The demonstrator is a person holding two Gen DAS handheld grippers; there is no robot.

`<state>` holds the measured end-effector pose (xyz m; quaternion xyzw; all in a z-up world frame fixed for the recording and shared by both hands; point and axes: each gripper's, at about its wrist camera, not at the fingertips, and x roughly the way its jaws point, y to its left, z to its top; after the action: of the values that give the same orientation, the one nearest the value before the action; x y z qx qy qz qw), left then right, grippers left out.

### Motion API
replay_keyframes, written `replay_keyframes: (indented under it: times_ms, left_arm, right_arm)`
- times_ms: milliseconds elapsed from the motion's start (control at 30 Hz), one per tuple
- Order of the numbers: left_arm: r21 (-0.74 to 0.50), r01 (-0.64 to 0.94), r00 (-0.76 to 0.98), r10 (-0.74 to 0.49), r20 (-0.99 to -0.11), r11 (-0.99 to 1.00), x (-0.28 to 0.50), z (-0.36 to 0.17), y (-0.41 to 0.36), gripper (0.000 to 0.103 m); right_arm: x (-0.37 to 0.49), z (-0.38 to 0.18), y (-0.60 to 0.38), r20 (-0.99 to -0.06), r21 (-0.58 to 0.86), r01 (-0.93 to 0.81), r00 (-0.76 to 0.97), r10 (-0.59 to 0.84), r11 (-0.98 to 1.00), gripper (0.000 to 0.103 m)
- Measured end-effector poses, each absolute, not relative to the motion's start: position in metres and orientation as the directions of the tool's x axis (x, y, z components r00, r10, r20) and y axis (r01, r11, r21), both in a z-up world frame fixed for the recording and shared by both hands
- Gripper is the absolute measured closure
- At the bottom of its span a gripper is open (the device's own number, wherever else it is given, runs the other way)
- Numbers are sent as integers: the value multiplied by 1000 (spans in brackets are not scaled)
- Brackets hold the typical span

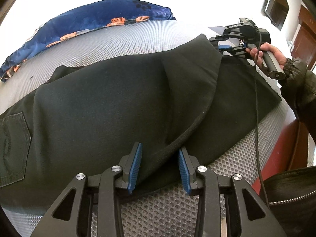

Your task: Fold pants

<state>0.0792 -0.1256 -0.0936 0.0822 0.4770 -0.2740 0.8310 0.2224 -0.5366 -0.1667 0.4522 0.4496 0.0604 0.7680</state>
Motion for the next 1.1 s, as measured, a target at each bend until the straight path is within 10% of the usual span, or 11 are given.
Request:
replay_keyframes:
  times_ms: [167, 367, 733, 1100]
  left_arm:
    - [-113, 535, 402, -370, -838, 837, 78, -93, -127, 66]
    - [-146, 563, 378, -410, -830, 814, 78, -91, -129, 88]
    - [-120, 612, 377, -422, -825, 782, 75, -90, -131, 90]
    - [-95, 729, 317, -457, -831, 678, 72, -86, -131, 90]
  right_arm:
    - [234, -171, -540, -650, 739, 351, 594, 474, 575, 96]
    - [229, -146, -541, -654, 726, 351, 620, 435, 592, 98]
    - [108, -60, -559, -660, 668, 370, 697, 282, 646, 98]
    - [11, -117, -574, -817, 521, 590, 555, 158, 616, 99]
